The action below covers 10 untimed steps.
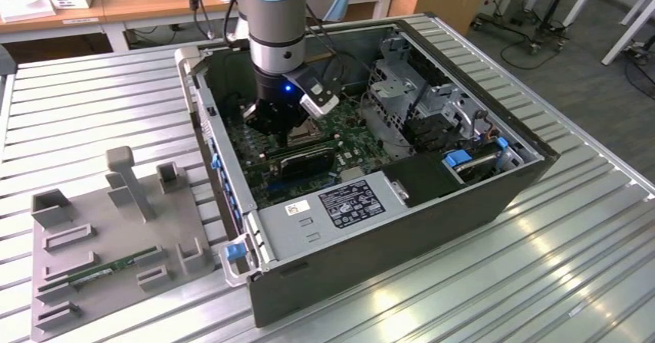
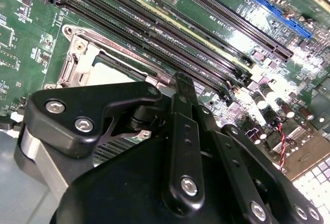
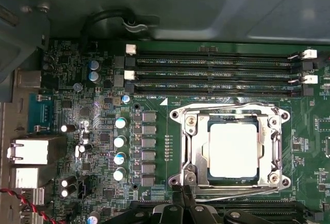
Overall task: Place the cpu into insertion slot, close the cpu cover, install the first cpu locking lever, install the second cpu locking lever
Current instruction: 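Install the second cpu locking lever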
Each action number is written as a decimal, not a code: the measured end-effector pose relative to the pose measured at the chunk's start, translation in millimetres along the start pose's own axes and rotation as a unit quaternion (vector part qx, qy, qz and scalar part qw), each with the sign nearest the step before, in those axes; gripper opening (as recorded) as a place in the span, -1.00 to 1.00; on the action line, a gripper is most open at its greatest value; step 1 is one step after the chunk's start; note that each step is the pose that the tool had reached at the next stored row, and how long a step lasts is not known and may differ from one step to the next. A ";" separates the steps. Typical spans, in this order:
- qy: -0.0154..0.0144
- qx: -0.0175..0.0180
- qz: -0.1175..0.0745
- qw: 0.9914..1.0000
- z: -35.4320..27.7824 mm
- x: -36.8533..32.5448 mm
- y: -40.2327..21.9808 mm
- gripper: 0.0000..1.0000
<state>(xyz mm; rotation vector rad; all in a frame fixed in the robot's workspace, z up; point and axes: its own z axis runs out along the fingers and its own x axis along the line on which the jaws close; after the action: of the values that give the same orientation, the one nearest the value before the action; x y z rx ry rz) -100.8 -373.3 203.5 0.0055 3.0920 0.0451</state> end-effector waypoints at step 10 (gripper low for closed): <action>0.000 -0.001 0.000 1.000 3.5 1.2 -0.2 -0.79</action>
<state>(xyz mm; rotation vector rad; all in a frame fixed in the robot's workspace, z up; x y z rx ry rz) -101.8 -373.4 199.9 0.0057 3.0920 0.0480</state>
